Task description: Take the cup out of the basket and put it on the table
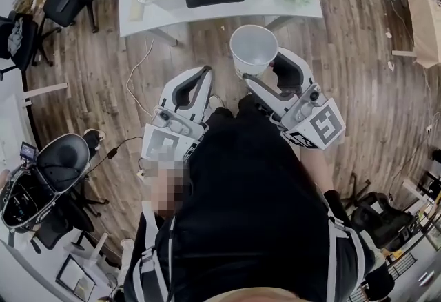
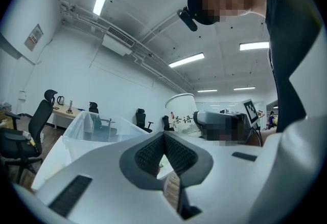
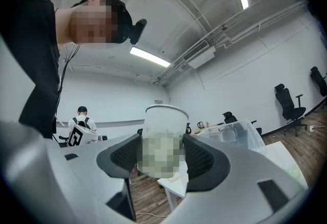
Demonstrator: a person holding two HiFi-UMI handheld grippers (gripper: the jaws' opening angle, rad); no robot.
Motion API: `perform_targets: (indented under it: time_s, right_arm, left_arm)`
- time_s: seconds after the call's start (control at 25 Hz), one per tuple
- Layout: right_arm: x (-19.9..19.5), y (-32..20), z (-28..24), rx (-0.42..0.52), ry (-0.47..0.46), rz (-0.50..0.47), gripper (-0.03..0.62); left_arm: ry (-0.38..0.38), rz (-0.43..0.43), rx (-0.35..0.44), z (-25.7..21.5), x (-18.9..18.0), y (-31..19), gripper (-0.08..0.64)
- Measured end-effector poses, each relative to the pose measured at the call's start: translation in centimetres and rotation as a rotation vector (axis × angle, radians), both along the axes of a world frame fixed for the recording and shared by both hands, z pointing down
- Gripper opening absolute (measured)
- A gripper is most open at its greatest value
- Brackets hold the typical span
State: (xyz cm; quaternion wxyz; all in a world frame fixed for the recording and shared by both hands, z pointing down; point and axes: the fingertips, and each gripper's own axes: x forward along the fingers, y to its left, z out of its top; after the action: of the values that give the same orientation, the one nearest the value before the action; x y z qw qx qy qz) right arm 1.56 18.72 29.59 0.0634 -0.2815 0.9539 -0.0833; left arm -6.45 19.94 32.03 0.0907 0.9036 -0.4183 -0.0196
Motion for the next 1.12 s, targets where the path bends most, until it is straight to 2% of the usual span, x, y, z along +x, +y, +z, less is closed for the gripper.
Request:
perform_targets:
  time_s: [0.2,0.48,1.12]
  right_arm:
    - [2.8,0.0,-0.7,0.011,-0.002,-0.038,0.276]
    - [8.0,1.0,-0.8,0.013,-0.019,-0.041,0.276]
    - [8.7,4.0,0.2,-0.009,-0.033,-0.048,0.275]
  left_arm:
    - [0.015,-0.017,0.018,-1.0,3.3,-0.3,0.018]
    - [0.018,-0.029,0.032,-1.4,8.0,0.8,0.018]
    - [0.014,-0.018,0.002,-0.3,8.8,3.6,0.018]
